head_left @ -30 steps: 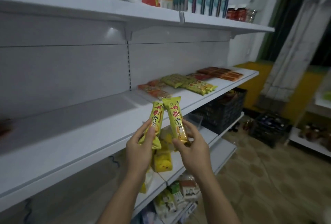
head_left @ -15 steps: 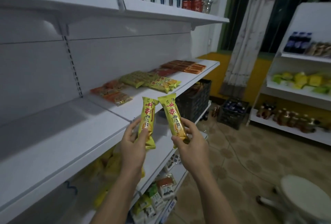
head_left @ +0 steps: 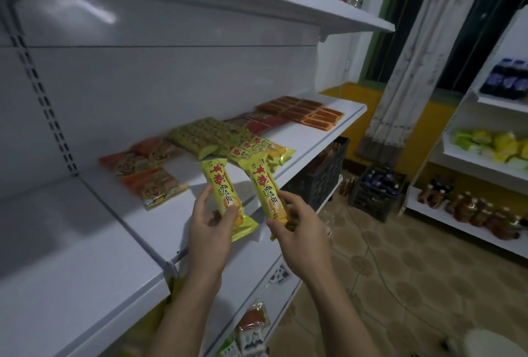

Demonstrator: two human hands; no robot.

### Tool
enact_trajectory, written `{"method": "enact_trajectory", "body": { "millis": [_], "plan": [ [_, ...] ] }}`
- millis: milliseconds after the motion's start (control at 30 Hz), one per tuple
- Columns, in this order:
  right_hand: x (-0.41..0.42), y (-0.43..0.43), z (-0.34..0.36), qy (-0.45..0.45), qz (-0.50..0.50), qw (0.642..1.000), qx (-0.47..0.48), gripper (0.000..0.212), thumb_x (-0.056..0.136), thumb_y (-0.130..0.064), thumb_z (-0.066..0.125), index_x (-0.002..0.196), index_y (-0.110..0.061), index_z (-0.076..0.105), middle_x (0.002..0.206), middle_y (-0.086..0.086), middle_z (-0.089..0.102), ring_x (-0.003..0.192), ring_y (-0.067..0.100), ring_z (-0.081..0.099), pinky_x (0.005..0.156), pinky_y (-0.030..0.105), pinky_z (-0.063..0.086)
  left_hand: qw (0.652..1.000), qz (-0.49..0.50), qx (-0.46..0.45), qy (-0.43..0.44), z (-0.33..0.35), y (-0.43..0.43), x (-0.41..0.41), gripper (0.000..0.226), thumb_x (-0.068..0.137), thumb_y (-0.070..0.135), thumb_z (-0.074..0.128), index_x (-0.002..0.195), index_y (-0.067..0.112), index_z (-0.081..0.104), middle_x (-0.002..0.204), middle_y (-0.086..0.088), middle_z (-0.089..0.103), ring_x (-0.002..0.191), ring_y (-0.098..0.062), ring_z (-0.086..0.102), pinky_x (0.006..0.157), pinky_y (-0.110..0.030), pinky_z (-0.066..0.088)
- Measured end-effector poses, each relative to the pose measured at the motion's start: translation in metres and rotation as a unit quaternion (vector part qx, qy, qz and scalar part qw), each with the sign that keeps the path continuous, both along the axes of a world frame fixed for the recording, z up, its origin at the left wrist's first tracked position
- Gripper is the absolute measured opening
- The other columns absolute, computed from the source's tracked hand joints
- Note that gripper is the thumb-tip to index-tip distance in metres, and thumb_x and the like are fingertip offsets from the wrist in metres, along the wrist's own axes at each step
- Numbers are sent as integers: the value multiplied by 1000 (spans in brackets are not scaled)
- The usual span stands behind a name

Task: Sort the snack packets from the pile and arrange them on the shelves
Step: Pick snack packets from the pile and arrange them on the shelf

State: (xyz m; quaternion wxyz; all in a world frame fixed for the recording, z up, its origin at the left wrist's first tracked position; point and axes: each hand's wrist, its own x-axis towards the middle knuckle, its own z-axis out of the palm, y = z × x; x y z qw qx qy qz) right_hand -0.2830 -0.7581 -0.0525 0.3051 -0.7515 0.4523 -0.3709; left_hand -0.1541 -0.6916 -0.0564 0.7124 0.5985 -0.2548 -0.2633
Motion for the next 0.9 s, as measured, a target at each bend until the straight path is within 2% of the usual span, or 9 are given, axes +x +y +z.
{"method": "enact_trajectory", "body": {
  "millis": [67,167,233,333,500,633,700,767,900],
  "plan": [
    [12,-17,2,23,16,999,-14,50,89,-34,70,134,-43,49,111,-10,56,95,9,57,81,33,51,1000,6,2,-10,4,-15,10,56,91,24,69,139,40,45,92,2,74,77,-5,69,59,-17,47],
    [27,-36,5,59,25,997,-45,45,91,-34,68,132,-40,52,108,-9,54,92,9,53,75,27,45,999,10,7,-37,10,-27,22,59,91,26,69,139,45,41,96,3,71,81,-6,69,60,-18,50],
    [38,-47,6,83,24,994,-67,39,91,-36,66,128,-38,55,108,-7,57,93,12,56,75,29,47,999,25,12,-44,13,-31,29,59,90,26,70,137,48,41,95,4,69,83,-9,69,58,-18,52],
    [59,-61,8,107,30,989,-96,37,90,-37,65,126,-38,56,107,-5,60,98,17,57,80,35,50,996,63,27,-53,14,-34,41,60,88,32,72,137,50,43,98,3,67,87,-10,68,67,-25,52],
    [86,-82,10,144,45,972,-181,34,88,-42,64,121,-32,61,107,-3,64,101,21,54,88,35,43,991,108,56,-54,15,-45,47,55,85,41,72,133,54,46,98,3,65,88,-7,65,70,-27,48],
    [97,-109,1,179,38,941,-285,28,74,-44,77,93,-24,70,82,0,66,80,23,55,73,35,43,984,154,64,-57,18,-58,43,50,87,38,71,130,50,49,92,6,62,72,8,60,66,-23,44],
    [101,-121,0,194,54,931,-305,30,67,-44,81,83,-21,70,76,1,64,76,24,55,68,34,44,981,178,65,-52,21,-67,38,48,88,37,70,128,49,49,91,5,61,70,7,60,63,-20,42],
    [103,-131,0,190,84,922,-327,32,63,-40,84,81,-20,68,76,2,62,75,24,55,67,35,45,975,204,67,-53,23,-77,33,47,87,35,71,128,46,51,89,3,58,71,3,59,64,-19,43],
    [105,-149,3,149,155,911,-352,31,56,-27,87,82,-22,71,74,2,58,71,23,55,61,32,44,963,255,63,-61,27,-96,28,44,87,29,72,127,38,57,81,4,56,61,10,56,62,-16,45]
  ]
}}
